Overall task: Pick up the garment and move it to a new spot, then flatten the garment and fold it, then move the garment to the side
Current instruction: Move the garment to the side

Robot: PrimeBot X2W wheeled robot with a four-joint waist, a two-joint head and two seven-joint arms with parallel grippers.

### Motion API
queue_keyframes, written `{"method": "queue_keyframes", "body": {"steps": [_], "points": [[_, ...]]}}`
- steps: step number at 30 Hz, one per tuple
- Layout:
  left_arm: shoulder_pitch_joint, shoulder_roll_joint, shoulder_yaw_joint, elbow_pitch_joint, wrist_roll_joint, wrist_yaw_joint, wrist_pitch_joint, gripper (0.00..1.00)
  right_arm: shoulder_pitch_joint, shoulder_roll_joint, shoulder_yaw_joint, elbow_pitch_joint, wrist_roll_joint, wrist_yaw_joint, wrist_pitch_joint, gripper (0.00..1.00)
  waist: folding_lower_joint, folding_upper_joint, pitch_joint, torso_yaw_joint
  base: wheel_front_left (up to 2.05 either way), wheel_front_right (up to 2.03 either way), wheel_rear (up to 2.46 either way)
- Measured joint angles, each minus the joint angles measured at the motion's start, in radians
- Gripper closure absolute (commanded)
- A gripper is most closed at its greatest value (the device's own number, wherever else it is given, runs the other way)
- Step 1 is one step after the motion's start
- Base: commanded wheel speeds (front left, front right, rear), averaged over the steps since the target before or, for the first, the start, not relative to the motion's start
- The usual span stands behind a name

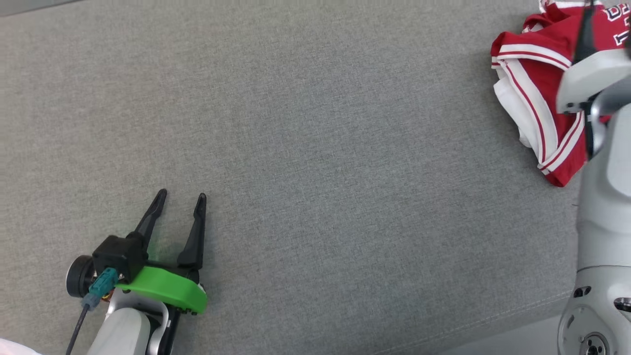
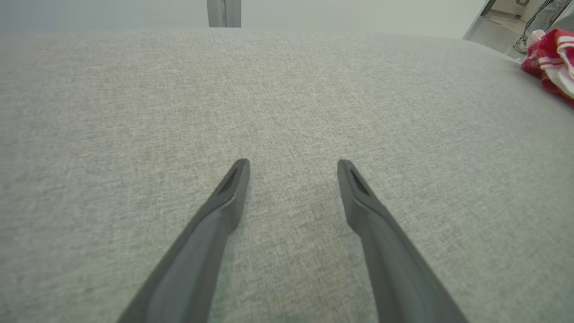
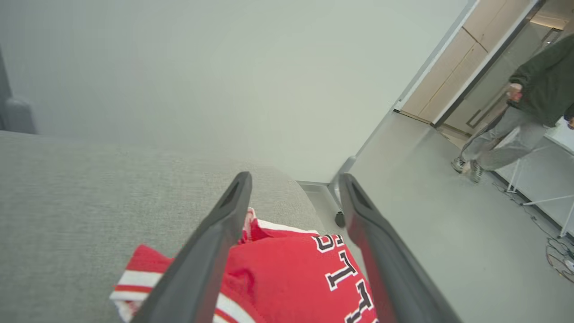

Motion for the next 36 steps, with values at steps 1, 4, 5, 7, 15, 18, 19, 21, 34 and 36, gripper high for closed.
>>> {"method": "queue_keyframes", "body": {"steps": [1,4,5,7,15,18,19,21,34,36], "points": [[0.002,-0.006,0.012,0.007,0.003,0.0,0.0,0.0,0.0,0.002,0.031,0.029,0.034,0.0,-0.03,0.0,0.0,0.0,-0.011,0.0,0.0,0.0,0.0],[0.005,-0.028,0.046,0.024,0.013,0.0,0.0,0.0,0.001,0.001,0.121,0.106,0.121,0.0,-0.078,0.0,0.0,0.0,-0.046,0.004,0.0,0.0,0.0],[0.006,-0.036,0.059,0.03,0.019,0.0,0.0,0.0,0.003,0.001,0.154,0.124,0.15,0.0,-0.087,0.0,0.0,0.0,-0.059,0.007,0.0,0.0,0.0],[0.009,-0.048,0.083,0.044,0.029,0.0,0.0,0.0,0.015,0.002,0.205,0.148,0.216,0.0,-0.095,0.0,0.0,0.0,-0.083,0.013,0.0,0.0,0.0],[0.032,-0.097,0.203,0.086,0.087,0.0,0.0,0.0,0.221,0.002,0.404,0.054,0.493,0.0,-0.099,0.0,0.0,0.0,-0.183,0.06,0.0,0.0,0.0],[0.049,-0.108,0.239,0.093,0.116,0.0,0.0,0.0,0.293,0.002,0.437,0.021,0.559,0.0,-0.099,0.0,0.0,0.0,-0.218,0.08,0.0,0.0,0.0],[0.056,-0.112,0.253,0.097,0.124,0.0,0.0,0.0,0.318,0.003,0.443,0.005,0.583,0.0,-0.099,0.0,0.0,0.0,-0.231,0.087,0.0,0.0,0.0],[0.071,-0.117,0.277,0.102,0.137,0.0,0.0,0.0,0.362,0.001,0.465,-0.019,0.612,0.0,-0.099,0.0,-0.0001,0.0,-0.253,0.098,0.0,0.0,0.0],[0.176,-0.15,0.331,0.072,0.13,0.0,0.0,0.0,0.573,0.001,0.506,-0.083,0.674,0.0,-0.099,0.0,-0.0001,0.0,-0.366,0.133,0.0,0.0,0.0],[0.195,-0.153,0.332,0.065,0.129,0.0,0.0,0.0,0.599,0.002,0.506,-0.085,0.681,0.0,-0.099,0.0,-0.0001,0.0,-0.375,0.135,0.0,0.0,0.0]]}}
